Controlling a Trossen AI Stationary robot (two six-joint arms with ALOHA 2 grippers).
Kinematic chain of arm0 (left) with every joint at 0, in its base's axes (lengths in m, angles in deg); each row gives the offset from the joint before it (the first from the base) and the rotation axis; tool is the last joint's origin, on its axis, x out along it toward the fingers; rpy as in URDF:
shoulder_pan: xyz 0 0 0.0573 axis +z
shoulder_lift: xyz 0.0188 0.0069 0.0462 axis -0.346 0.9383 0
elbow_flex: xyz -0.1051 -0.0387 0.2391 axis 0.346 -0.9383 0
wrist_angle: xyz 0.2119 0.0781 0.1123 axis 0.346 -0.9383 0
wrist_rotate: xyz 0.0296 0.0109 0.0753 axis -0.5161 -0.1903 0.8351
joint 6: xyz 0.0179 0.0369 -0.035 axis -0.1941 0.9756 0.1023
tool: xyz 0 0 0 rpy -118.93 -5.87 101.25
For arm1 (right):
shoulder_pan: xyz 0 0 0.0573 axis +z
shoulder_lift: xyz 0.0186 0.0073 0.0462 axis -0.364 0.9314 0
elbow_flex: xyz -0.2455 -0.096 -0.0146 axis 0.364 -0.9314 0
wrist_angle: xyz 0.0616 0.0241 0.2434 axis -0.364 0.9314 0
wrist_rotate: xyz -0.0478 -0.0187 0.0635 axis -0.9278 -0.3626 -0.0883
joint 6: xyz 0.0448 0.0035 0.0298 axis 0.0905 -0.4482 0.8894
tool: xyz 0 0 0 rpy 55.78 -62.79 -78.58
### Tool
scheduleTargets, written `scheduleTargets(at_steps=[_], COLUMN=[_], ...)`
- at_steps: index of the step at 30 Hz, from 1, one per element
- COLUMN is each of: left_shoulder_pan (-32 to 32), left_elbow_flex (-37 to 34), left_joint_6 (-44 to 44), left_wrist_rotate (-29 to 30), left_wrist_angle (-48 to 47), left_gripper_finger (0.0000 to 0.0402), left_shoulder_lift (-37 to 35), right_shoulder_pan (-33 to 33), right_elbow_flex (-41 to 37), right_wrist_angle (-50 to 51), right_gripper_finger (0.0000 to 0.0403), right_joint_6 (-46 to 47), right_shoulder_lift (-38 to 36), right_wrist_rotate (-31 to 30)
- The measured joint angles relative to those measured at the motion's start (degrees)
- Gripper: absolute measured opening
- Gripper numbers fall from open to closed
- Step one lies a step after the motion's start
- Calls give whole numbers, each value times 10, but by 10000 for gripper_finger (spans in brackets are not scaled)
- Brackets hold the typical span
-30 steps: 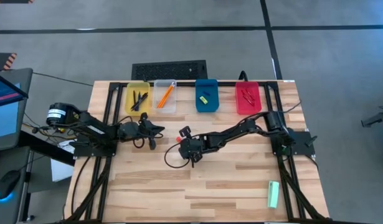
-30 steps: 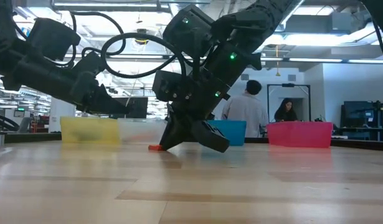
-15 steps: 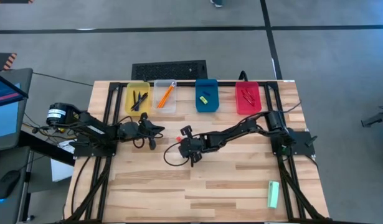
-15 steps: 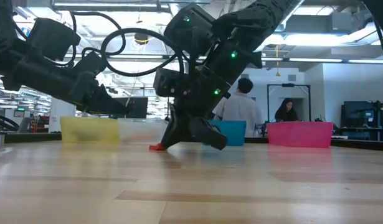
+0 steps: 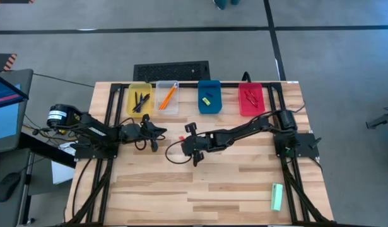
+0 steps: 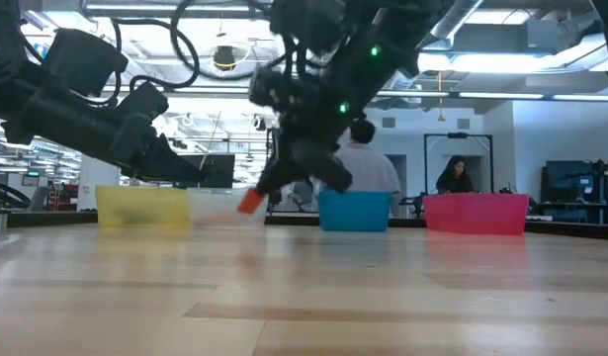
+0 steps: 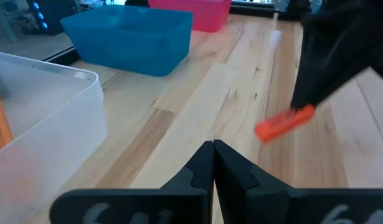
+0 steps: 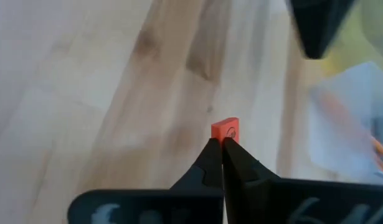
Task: Sort crayons/erasers/pens/pencils in bins
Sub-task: Put the orange eraser into the blue bin
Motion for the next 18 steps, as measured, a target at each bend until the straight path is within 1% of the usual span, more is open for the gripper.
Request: scheduleTargets(at_steps=[7, 10, 14, 18], left_shoulder_pan=[0, 0, 0, 0], left_elbow_flex=[0, 0, 0, 0], left_joint_6=[0, -2, -3, -6], left_wrist_rotate=[1, 1, 1, 0], left_wrist_angle=[0, 0, 1, 4], left_gripper_finger=[0, 0, 0, 0], left_shoulder_lift=[0, 0, 0, 0], right_shoulder_pan=[-9, -25, -65, -128], right_elbow_flex=[-1, -1, -1, 0], right_wrist_angle=[47, 90, 142, 186], right_gripper_finger=[4, 4, 4, 4], right_joint_6=[5, 12, 41, 55], right_shoulder_lift=[-65, -102, -148, -182], right_wrist_rotate=[-42, -69, -87, -88])
